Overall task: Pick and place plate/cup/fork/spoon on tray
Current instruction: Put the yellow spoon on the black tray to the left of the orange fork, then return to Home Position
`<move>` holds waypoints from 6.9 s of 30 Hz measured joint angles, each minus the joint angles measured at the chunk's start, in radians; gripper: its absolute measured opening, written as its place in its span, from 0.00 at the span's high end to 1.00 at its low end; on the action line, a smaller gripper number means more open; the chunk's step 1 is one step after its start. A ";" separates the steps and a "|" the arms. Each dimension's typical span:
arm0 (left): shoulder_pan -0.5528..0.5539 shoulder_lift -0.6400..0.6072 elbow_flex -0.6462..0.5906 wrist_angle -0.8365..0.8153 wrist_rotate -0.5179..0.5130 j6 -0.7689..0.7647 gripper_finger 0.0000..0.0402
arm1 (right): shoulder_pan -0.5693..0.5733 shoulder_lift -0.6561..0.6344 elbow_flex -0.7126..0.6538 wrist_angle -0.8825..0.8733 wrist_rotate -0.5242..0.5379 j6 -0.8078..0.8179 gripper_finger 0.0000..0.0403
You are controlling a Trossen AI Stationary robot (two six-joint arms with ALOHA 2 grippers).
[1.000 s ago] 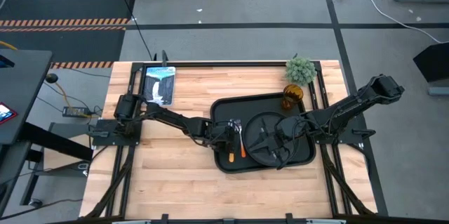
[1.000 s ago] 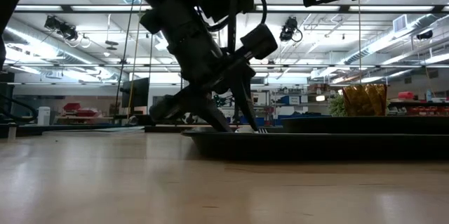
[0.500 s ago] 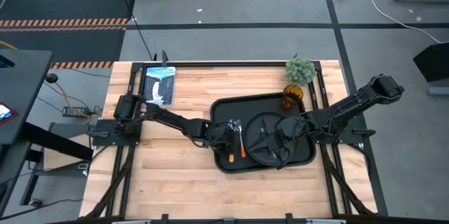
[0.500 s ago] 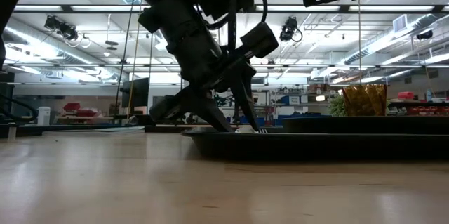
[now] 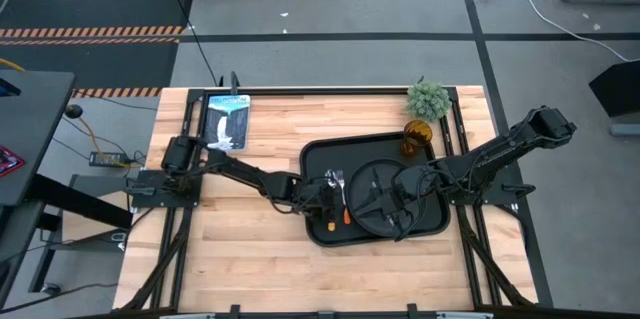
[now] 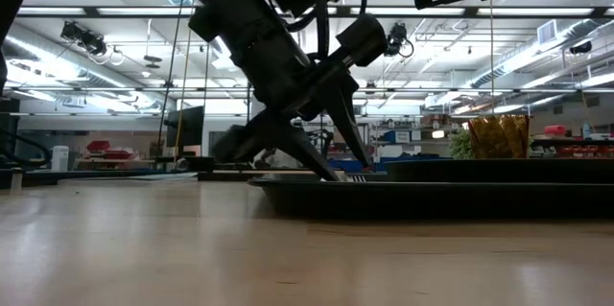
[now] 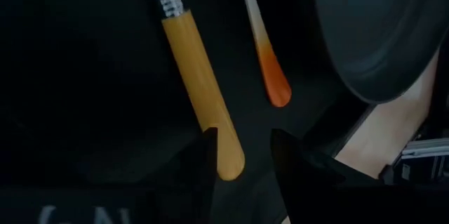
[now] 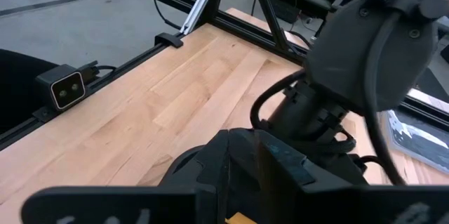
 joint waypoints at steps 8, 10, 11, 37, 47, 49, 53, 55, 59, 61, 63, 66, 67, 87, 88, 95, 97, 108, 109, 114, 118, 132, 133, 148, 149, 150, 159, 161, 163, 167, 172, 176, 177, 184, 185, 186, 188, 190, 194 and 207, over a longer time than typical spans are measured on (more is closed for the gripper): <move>-0.043 -0.001 0.000 0.010 0.006 -0.053 0.65 | 0.000 0.000 0.000 0.007 0.000 0.000 0.81; -0.054 -0.005 -0.001 0.050 0.010 -0.035 0.65 | 0.000 0.000 0.000 0.008 0.000 0.000 0.81; -0.059 -0.006 0.008 0.058 0.009 -0.024 0.65 | 0.000 0.000 0.000 0.009 -0.001 0.000 0.81; -0.122 0.024 0.261 -0.222 -0.217 0.115 0.75 | 0.000 0.000 0.000 0.007 -0.019 0.006 0.81; -0.128 0.057 0.292 -0.404 -0.194 0.098 0.79 | 0.000 0.000 0.000 0.003 -0.019 0.006 0.81; -0.129 0.077 0.292 -0.398 -0.175 0.096 0.79 | 0.000 0.000 0.000 0.004 -0.019 0.006 0.81; -0.128 0.098 0.292 -0.410 -0.168 0.095 0.79 | 0.000 0.000 0.000 0.002 -0.019 0.007 0.81; -0.128 0.099 0.292 -0.420 -0.168 0.095 0.79 | 0.000 0.000 0.000 0.002 -0.019 0.007 0.81; -0.126 0.099 0.293 -0.425 -0.169 0.095 0.79 | 0.000 0.000 0.000 0.005 -0.019 0.007 0.81; -0.123 0.099 0.293 -0.434 -0.170 0.096 0.79 | 0.000 0.000 0.000 0.005 -0.019 0.009 0.81; -0.118 0.100 0.292 -0.454 -0.174 0.103 0.79 | 0.000 0.000 0.000 0.005 -0.019 0.009 0.81; -0.109 0.110 0.292 -0.452 -0.180 0.107 0.79 | 0.000 0.000 0.000 0.006 -0.019 0.009 0.81; -0.105 0.113 0.292 -0.453 -0.180 0.110 0.79 | 0.000 0.000 0.000 0.006 -0.019 0.009 0.81; -0.087 0.151 0.294 -0.395 -0.129 0.137 0.79 | 0.000 0.000 0.000 -0.001 -0.019 0.009 0.81; -0.087 0.151 0.294 -0.394 -0.127 0.136 0.79 | 0.000 0.000 0.000 -0.001 -0.019 0.009 0.81; -0.084 0.131 0.291 -0.438 -0.111 0.145 0.79 | 0.000 0.000 0.000 -0.001 -0.019 0.006 0.81; -0.081 0.118 0.290 -0.468 -0.103 0.161 0.79 | 0.000 0.000 0.000 -0.005 -0.019 0.002 0.81; -0.064 0.096 0.293 -0.484 -0.158 0.217 0.79 | 0.000 -0.001 0.000 -0.006 -0.020 0.005 0.81; -0.063 0.096 0.293 -0.492 -0.201 0.218 0.79 | 0.000 -0.001 0.000 -0.001 -0.020 0.005 0.81; -0.050 0.096 0.294 -0.487 -0.434 0.313 0.82 | 0.000 -0.002 0.000 -0.001 -0.020 0.008 0.81; -0.006 0.096 0.294 -0.496 -0.525 0.369 0.83 | 0.000 -0.002 0.000 0.001 -0.020 0.008 0.81; 0.125 0.118 0.295 -0.429 -0.424 0.565 0.90 | 0.000 -0.002 0.000 0.006 -0.020 0.017 0.81; 0.128 0.123 0.295 -0.425 -0.421 0.565 0.90 | 0.000 -0.002 0.000 0.007 -0.020 0.017 0.81; 0.114 0.155 0.295 -0.508 -0.389 0.496 0.90 | 0.000 -0.002 0.000 0.006 -0.020 0.021 0.81; 0.111 0.155 0.295 -0.515 -0.390 0.488 0.90 | 0.000 -0.002 0.000 0.006 -0.020 0.021 0.81; 0.111 0.155 0.295 -0.518 -0.392 0.477 0.90 | 0.000 -0.002 0.000 0.007 -0.020 0.021 0.81; 0.108 0.155 0.295 -0.505 -0.419 0.477 0.90 | 0.000 -0.002 0.000 0.006 -0.020 0.025 0.81; 0.108 0.155 0.295 -0.502 -0.430 0.477 0.90 | 0.000 -0.002 0.000 0.006 -0.020 0.025 0.81; 0.108 0.155 0.295 -0.501 -0.433 0.477 0.90 | 0.000 -0.002 0.000 0.006 -0.020 0.025 0.81; 0.108 0.155 0.295 -0.501 -0.453 0.478 0.90 | 0.000 -0.002 0.000 0.006 -0.020 0.025 0.81; 0.109 0.155 0.295 -0.501 -0.471 0.478 0.90 | 0.000 -0.002 0.000 0.006 -0.020 0.025 0.81; 0.112 0.155 0.295 -0.501 -0.477 0.477 0.90 | 0.000 -0.002 0.000 0.006 -0.020 0.025 0.81; 0.114 0.155 0.295 -0.501 -0.478 0.477 0.90 | 0.000 -0.002 0.000 0.006 -0.020 0.025 0.81; 0.120 0.155 0.295 -0.501 -0.494 0.476 0.90 | 0.000 -0.002 0.000 0.006 -0.020 0.025 0.81; 0.120 0.155 0.295 -0.501 -0.495 0.476 0.90 | 0.000 -0.002 0.000 0.006 -0.020 0.025 0.81; 0.120 0.155 0.295 -0.501 -0.495 0.476 0.90 | 0.000 -0.002 0.000 0.006 -0.020 0.025 0.81; 0.120 0.155 0.295 -0.501 -0.495 0.474 0.90 | 0.000 -0.002 0.000 0.006 -0.020 0.025 0.81; 0.120 0.155 0.295 -0.499 -0.494 0.471 0.90 | 0.000 -0.002 0.000 0.006 -0.020 0.025 0.81; 0.115 0.155 0.309 -0.509 -0.494 0.470 0.90 | 0.000 -0.002 0.000 0.006 -0.020 0.025 0.81; 0.107 0.153 0.431 -0.720 -0.495 0.502 0.90 | 0.000 -0.002 0.000 -0.003 -0.019 0.028 0.81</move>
